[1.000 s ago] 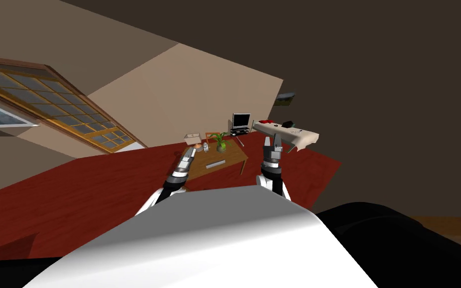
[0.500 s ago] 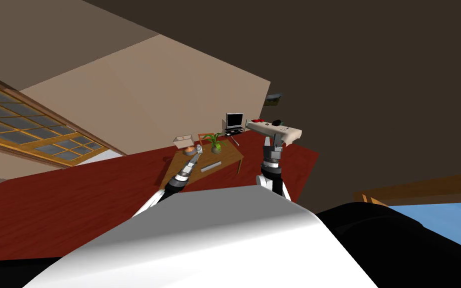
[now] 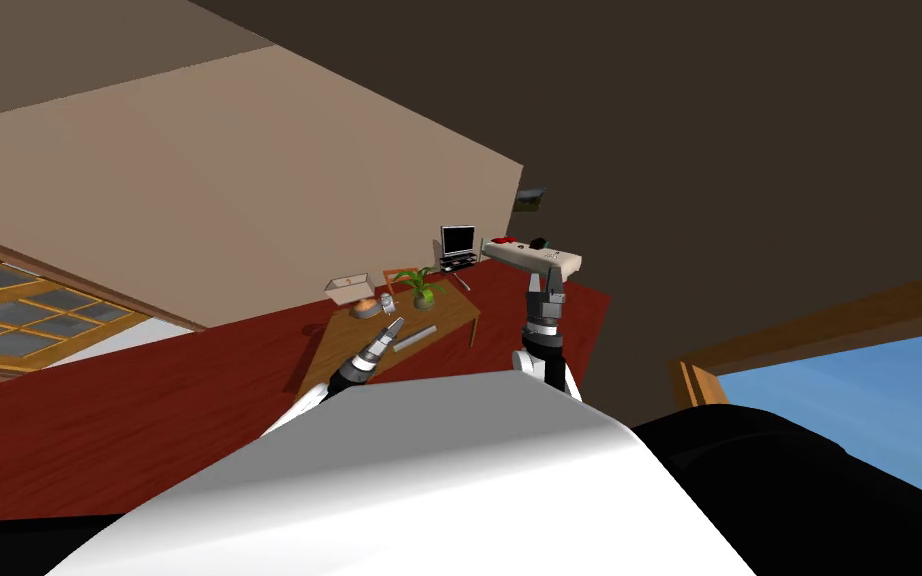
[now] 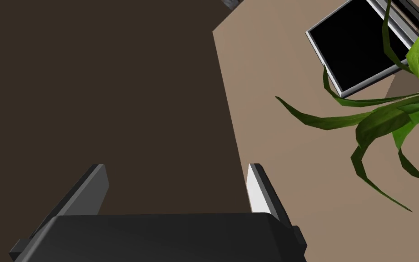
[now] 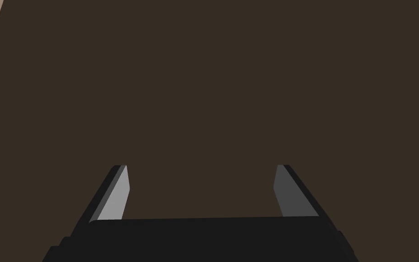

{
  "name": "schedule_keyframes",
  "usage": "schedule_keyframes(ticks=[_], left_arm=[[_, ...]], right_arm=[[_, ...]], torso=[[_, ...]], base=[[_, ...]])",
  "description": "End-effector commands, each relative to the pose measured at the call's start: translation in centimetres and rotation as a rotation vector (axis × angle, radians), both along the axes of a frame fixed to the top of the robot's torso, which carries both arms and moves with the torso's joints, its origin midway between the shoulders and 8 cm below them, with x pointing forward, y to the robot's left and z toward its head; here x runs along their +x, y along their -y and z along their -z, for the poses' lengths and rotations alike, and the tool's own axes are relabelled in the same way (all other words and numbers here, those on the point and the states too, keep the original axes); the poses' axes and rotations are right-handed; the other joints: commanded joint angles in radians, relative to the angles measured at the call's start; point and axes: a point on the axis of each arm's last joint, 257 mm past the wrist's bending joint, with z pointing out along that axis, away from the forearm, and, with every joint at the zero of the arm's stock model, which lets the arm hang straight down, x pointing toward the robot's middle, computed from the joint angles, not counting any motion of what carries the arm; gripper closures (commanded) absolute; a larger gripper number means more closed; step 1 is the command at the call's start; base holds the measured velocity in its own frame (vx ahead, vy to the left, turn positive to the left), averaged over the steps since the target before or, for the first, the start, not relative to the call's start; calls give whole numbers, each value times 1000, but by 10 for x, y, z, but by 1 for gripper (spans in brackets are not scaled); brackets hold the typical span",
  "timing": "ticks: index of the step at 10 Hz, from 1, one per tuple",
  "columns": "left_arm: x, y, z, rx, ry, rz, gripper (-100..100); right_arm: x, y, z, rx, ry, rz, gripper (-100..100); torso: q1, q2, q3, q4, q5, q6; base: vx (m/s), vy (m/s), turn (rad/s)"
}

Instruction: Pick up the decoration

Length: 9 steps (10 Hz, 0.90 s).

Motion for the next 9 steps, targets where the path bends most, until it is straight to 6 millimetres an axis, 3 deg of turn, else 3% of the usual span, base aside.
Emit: schedule_keyframes(ticks=[1,4,6,7,9], left_arm=[[-7,3,22,48,-31,47,-100],[-14,-2,53,100,-89,79,-100],[-34,-3,94,181,-163,165,-100],[-34,-12,104,199,-188,158,-100],[-59,-20,143,281,-272,244,-100]], right_arm=[[0,0,0,0,0,0,0],[0,0,0,0,0,0,0],[0,0,0,0,0,0,0],[0,0,0,0,0,0,0],[0,0,0,0,0,0,0]], torso=[[0,0,0,0,0,0],[0,-1,-1,0,0,1],[1,-2,-1,0,0,1],[1,-2,-1,0,0,1],[1,-2,-1,0,0,1]], base=[[22,-2,-302],[28,14,-265],[43,15,-352],[37,20,-264],[49,25,-425]])
